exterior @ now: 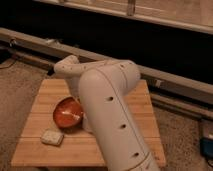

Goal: Drag the ceramic bowl in a circle

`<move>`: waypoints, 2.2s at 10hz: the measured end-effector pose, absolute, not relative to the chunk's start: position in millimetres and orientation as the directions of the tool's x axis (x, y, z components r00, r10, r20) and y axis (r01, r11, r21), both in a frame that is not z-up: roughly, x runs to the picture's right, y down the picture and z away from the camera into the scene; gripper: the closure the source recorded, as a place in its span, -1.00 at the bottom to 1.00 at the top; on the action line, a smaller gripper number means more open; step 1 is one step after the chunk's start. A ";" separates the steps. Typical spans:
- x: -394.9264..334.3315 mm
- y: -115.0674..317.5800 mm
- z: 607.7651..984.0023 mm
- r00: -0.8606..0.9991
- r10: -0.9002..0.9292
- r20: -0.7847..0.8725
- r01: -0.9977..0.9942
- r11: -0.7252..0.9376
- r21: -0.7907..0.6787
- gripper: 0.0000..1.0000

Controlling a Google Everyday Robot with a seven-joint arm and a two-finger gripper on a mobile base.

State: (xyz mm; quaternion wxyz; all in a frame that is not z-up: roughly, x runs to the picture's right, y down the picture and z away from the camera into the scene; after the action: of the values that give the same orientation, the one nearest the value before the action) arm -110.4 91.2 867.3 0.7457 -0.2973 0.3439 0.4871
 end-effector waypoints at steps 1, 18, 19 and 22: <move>-98.6 86.0 871.9 0.252 0.534 -0.807 -0.940 0.334 -0.073 1.00; -175.8 -3.6 941.7 0.228 0.682 -0.695 -0.956 0.291 -0.028 1.00; -191.5 -0.4 936.6 0.282 0.674 -0.683 -0.944 0.323 -0.071 1.00; -218.8 19.7 913.2 0.397 0.636 -0.661 -0.904 0.395 -0.163 1.00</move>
State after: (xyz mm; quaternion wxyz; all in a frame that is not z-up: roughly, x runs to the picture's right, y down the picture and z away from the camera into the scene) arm -218.8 19.7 913.2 0.7943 -0.2598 0.2578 0.4849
